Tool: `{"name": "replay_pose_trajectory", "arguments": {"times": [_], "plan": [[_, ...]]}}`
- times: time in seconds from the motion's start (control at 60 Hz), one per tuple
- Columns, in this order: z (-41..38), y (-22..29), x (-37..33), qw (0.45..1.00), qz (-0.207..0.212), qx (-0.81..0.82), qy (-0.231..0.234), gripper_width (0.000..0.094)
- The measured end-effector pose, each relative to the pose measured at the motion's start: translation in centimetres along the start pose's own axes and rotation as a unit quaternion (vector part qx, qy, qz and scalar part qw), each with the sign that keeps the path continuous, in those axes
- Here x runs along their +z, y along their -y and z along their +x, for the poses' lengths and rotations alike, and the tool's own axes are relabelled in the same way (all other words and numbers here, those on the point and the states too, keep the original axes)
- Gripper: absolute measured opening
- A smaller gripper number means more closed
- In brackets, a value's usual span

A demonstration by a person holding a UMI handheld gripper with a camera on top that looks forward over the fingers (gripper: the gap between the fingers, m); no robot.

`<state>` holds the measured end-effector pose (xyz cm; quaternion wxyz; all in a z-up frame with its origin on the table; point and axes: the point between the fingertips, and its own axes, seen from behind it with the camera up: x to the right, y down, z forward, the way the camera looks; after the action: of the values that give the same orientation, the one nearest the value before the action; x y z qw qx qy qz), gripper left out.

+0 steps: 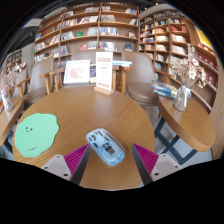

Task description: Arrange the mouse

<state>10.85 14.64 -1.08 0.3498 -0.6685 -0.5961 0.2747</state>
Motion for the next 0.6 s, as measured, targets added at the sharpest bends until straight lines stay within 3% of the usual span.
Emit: {"name": "replay_pose_trajectory", "arguments": {"times": [0.433,0.517,0.567,0.6], "plan": [[1.5,2.5,4.3,1.000,-0.011,0.028,-0.003,0.0846],[1.2,2.6,4.5,1.000,-0.009,0.024,0.000,0.0706],[1.0,2.8,4.5,1.000,-0.008,0.018,0.001,0.0453],[1.5,2.7,4.5,1.000,-0.011,0.015,-0.014,0.0443]]}}
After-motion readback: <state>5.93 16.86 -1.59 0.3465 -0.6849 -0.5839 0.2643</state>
